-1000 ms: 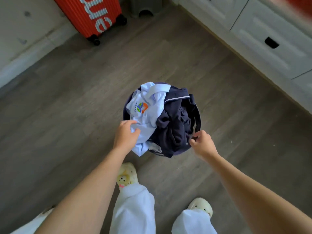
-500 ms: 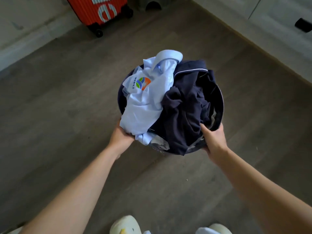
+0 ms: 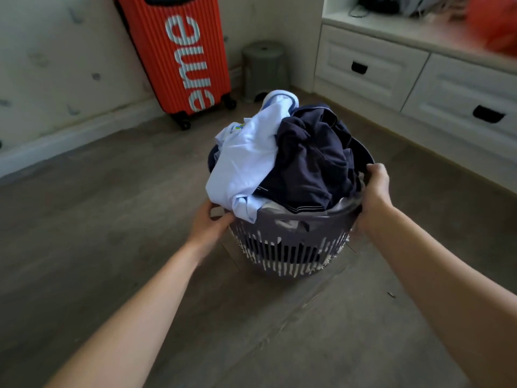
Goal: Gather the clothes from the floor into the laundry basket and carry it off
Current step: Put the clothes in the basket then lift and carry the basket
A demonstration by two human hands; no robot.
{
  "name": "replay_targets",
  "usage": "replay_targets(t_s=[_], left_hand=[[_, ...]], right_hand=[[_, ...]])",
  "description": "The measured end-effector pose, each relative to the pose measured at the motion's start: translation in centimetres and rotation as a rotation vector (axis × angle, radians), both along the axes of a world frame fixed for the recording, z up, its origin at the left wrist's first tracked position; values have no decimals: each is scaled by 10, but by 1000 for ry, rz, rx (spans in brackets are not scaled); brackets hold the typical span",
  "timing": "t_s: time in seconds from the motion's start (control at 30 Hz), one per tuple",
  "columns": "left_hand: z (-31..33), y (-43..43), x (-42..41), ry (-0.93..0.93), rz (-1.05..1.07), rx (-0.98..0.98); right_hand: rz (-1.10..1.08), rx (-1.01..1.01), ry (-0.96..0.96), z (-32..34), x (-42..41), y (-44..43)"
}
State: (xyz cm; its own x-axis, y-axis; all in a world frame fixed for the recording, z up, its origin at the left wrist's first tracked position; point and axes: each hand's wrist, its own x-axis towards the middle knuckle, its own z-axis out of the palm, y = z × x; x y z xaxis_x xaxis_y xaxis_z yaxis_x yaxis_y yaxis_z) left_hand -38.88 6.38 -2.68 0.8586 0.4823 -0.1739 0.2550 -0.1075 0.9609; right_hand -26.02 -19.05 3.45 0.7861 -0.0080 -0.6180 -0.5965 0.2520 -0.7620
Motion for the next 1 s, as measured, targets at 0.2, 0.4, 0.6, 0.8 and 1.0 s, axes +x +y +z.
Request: replay_targets(t_s=[0.2,0.4,0.6,0.8,1.0], left_hand=[[-19,-14,-6,-33,-4,-125],[-33,-20,-24,-16,-25,-216],[-46,-21,-20,-27,32,-320],[-63,-47,-22,-9,182,-468],[-72,-49,-13,27,295,-488]], right_hand=[[-129,30,-98,-46,-23,-30],[-181,145,-163,-70,-50,-26],[-115,229,-195,-84,-56,-19],[14,86,-78,-105,-67,-26],[18,58,-21,-119,-65,-31]])
